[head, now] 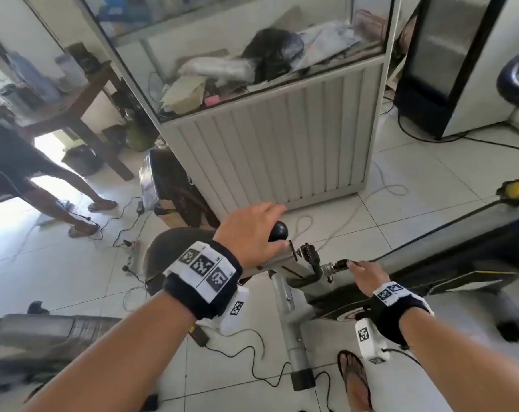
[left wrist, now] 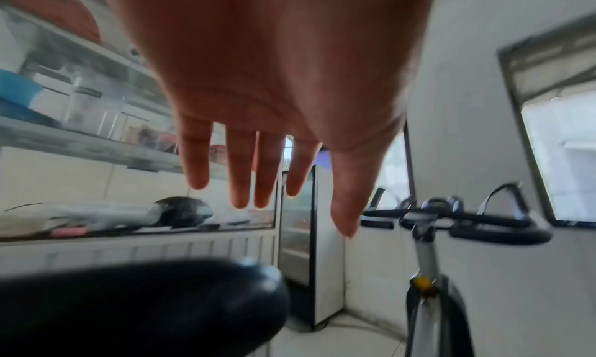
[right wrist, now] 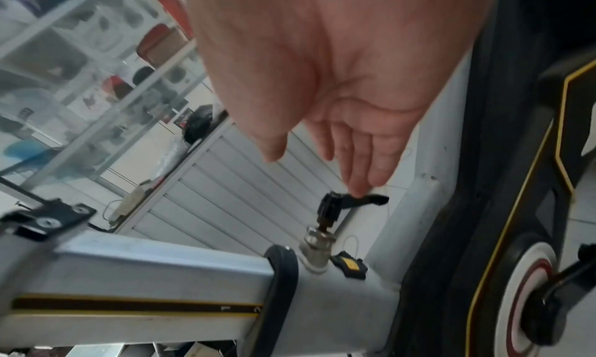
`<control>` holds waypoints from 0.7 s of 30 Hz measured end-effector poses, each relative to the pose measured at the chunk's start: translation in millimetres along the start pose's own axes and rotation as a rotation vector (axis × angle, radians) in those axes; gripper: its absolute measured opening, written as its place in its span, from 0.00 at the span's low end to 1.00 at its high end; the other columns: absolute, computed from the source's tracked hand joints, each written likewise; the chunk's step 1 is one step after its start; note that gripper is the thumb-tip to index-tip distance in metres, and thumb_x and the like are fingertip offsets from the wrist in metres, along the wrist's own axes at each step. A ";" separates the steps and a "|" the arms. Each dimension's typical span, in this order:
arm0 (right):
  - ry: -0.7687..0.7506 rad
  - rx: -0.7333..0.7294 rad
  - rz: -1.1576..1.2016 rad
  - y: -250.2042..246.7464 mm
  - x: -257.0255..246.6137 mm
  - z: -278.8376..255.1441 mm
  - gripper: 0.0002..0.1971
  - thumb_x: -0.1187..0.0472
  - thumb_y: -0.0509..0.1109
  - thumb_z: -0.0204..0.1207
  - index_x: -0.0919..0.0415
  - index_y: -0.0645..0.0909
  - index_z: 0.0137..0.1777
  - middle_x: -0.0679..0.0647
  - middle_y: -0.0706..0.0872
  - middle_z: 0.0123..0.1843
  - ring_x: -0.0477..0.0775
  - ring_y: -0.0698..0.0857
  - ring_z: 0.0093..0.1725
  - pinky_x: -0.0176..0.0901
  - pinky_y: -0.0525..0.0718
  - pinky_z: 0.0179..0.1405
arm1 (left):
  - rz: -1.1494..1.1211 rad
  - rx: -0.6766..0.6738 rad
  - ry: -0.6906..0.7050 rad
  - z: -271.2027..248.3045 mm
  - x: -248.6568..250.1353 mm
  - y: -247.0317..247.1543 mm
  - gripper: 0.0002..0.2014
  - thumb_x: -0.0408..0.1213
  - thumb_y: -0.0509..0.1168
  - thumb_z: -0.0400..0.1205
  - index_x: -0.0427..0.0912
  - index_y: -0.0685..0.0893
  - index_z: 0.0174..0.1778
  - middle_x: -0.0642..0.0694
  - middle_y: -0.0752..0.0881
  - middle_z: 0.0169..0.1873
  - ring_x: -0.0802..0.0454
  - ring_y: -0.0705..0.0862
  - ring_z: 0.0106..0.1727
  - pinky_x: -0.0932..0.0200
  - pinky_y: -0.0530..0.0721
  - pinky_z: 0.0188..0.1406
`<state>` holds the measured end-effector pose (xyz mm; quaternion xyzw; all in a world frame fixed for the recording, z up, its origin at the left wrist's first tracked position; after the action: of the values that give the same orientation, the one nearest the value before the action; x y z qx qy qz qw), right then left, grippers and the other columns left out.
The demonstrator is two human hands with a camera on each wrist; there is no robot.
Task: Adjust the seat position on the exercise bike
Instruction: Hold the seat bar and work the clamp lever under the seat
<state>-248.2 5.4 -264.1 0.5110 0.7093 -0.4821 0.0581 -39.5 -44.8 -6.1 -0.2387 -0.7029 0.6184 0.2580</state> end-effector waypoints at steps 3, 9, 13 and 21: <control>0.042 0.025 0.086 13.6 3.9 23.9 0.25 0.49 0.59 0.81 0.62 0.72 0.74 0.66 0.80 0.70 0.67 0.77 0.70 0.52 0.73 0.71 | 0.060 -0.073 -0.097 25.0 -11.0 25.6 0.28 0.55 0.65 0.77 0.47 0.72 0.70 0.47 0.82 0.63 0.45 0.81 0.62 0.50 0.79 0.58; 0.129 -0.007 0.096 39.3 5.5 68.5 0.29 0.46 0.55 0.82 0.63 0.64 0.77 0.69 0.76 0.73 0.69 0.75 0.72 0.54 0.72 0.70 | 0.102 -0.127 -0.188 41.4 -24.3 55.3 0.23 0.58 0.67 0.74 0.49 0.75 0.59 0.49 0.85 0.51 0.46 0.82 0.52 0.53 0.79 0.45; 0.287 -0.021 0.153 45.7 12.1 86.9 0.27 0.49 0.57 0.81 0.72 0.69 0.69 0.72 0.78 0.68 0.69 0.77 0.68 0.53 0.75 0.64 | 0.108 -0.138 -0.212 49.4 -26.9 61.6 0.22 0.64 0.65 0.72 0.52 0.77 0.52 0.52 0.85 0.45 0.48 0.82 0.45 0.53 0.80 0.43; 0.100 0.025 0.175 42.1 4.8 96.6 0.19 0.67 0.57 0.81 0.71 0.68 0.71 0.73 0.82 0.64 0.71 0.81 0.63 0.52 0.78 0.59 | 0.078 -0.183 -0.243 53.6 -28.8 70.6 0.16 0.59 0.62 0.72 0.54 0.80 0.48 0.53 0.86 0.38 0.49 0.83 0.41 0.57 0.75 0.35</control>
<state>-257.2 -62.6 -344.2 0.5951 0.6578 -0.4580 0.0581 -51.9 -95.1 -83.6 -0.2119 -0.7723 0.5859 0.1240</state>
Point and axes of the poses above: each hand's wrist, its own z-axis towards the middle knuckle, its own y-axis out of the palm, x = y × z, the point moved 6 cm from there along z, towards the middle knuckle
